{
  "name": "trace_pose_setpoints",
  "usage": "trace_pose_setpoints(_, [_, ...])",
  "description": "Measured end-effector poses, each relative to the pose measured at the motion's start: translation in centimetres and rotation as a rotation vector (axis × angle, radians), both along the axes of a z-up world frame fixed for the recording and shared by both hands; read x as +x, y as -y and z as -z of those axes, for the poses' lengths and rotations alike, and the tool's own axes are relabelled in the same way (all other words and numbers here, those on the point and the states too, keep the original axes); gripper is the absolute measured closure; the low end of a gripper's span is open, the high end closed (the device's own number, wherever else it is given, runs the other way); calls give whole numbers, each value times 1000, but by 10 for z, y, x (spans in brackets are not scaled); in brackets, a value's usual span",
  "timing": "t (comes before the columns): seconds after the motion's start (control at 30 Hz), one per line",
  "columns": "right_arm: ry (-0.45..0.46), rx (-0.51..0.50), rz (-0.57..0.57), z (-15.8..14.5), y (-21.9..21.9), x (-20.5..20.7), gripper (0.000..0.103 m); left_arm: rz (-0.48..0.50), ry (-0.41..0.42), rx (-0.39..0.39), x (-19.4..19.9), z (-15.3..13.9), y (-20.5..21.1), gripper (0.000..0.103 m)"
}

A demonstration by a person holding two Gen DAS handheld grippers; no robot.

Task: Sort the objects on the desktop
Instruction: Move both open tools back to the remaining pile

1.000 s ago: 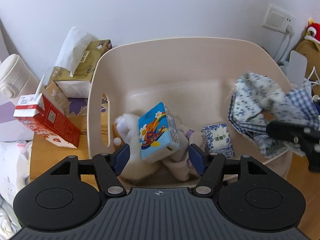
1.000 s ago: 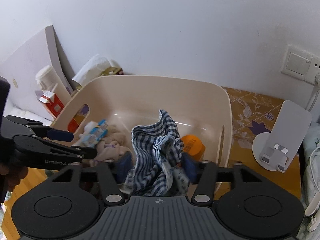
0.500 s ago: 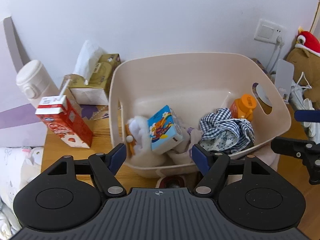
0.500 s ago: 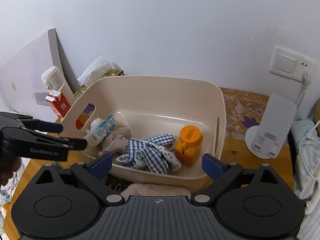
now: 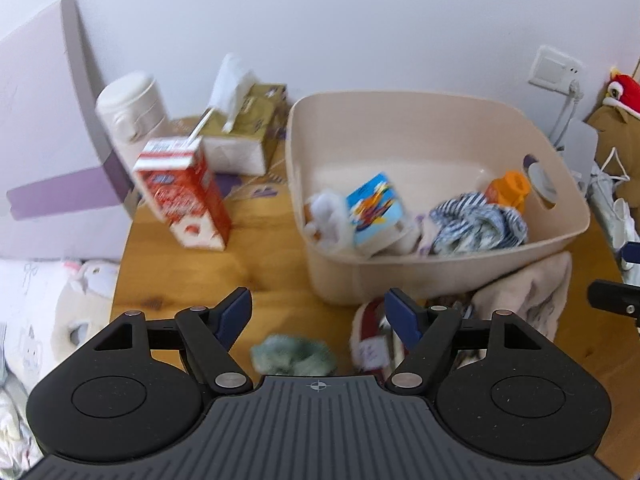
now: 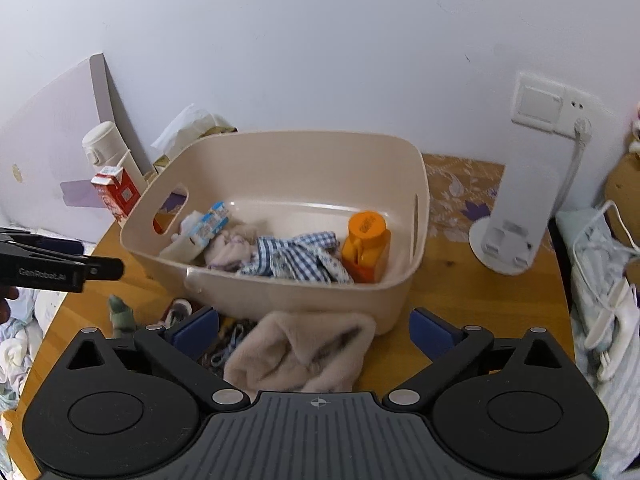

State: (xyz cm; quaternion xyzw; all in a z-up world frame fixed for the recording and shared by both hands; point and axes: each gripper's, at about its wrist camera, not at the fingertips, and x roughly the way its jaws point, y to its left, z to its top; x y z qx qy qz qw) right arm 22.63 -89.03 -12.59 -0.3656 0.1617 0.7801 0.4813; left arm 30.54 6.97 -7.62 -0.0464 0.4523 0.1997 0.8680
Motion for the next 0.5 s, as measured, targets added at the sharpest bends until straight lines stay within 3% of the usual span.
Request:
trace_pose_setpoints(0.27, [15, -80, 70, 29, 23, 18, 0, -34, -51, -24, -38, 20, -10, 28])
trace_pose_setpoints(0.5, [55, -134, 105, 53, 44, 28, 0, -1, -107, -54, -58, 37, -12, 28])
